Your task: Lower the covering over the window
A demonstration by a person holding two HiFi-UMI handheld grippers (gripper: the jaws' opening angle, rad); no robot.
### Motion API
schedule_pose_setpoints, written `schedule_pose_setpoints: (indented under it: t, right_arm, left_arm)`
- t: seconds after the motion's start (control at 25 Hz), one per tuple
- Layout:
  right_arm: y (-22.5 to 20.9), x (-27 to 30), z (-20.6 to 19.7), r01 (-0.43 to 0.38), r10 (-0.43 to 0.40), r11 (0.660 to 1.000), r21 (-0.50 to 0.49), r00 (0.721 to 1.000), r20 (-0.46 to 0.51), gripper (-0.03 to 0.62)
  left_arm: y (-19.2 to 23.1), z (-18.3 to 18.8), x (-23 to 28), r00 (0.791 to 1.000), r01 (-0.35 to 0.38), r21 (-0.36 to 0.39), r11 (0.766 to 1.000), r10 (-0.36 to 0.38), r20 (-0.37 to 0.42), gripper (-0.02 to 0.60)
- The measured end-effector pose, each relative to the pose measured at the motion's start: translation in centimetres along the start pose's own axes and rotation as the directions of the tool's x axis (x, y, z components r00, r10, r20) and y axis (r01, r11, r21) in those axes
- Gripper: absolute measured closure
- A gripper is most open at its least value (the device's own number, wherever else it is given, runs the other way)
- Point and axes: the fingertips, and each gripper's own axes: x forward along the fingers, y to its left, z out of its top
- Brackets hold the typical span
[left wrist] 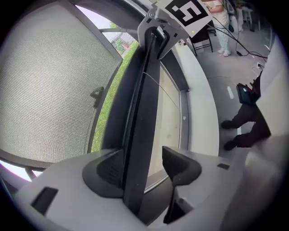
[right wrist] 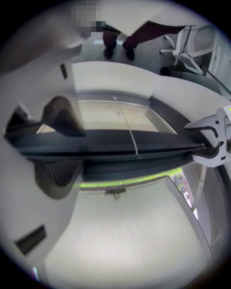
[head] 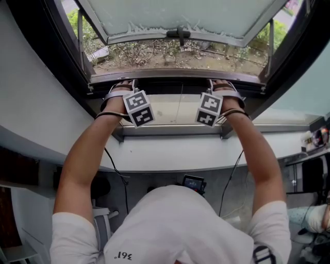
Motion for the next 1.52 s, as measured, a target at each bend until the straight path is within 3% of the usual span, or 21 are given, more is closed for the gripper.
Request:
schedule_pose_setpoints:
  t: [0.32,0.72,0.96,1.08,1.28,1.52]
  right_arm:
    - [0.3,0.7,0.0,0.012,-0.012,1.0,0.007,1.0,-0.009,0.439]
    - [0.0,1.0,0.1,0.076,-0.076,0.997,0.027,0.997,-0.018,0.439]
    - [-0.3,0.8,0.4,0.056,-0.057,0.998,0.031,0.998,0.025,0.441]
    - [-0.3,0.8,0.3,0.071,-0.072,0.997,0.041,0.997,0.038,0.441]
    - [-0.7,0.6,0.2,0.104,-0.11,0.992,0.074,0.991,0.079,0.441]
    - [-0.4,0.6,0.1,0.107,-0.111,0.993,0.052,0.991,0.081,0.441]
  left_arm:
    - [-0.2,0.0,0.6,1.0,0.004,0.003,1.0,-0.004,0.006,0.321]
    - [0.3,0.0,0.9,0.998,-0.05,0.015,0.999,0.049,0.029,0.321]
    - [0.4,-0.3,1.0,0.996,-0.089,0.036,0.995,0.089,0.006,0.321]
    - [0.5,-0.1,0.9,0.992,-0.116,0.015,0.993,0.115,0.048,0.321]
    - [1.1,0.2,0.6,0.969,-0.177,-0.086,0.981,0.189,0.16,0.321]
    - [0.9,0.3,0.4,0.977,-0.13,-0.097,0.987,0.144,0.157,0.321]
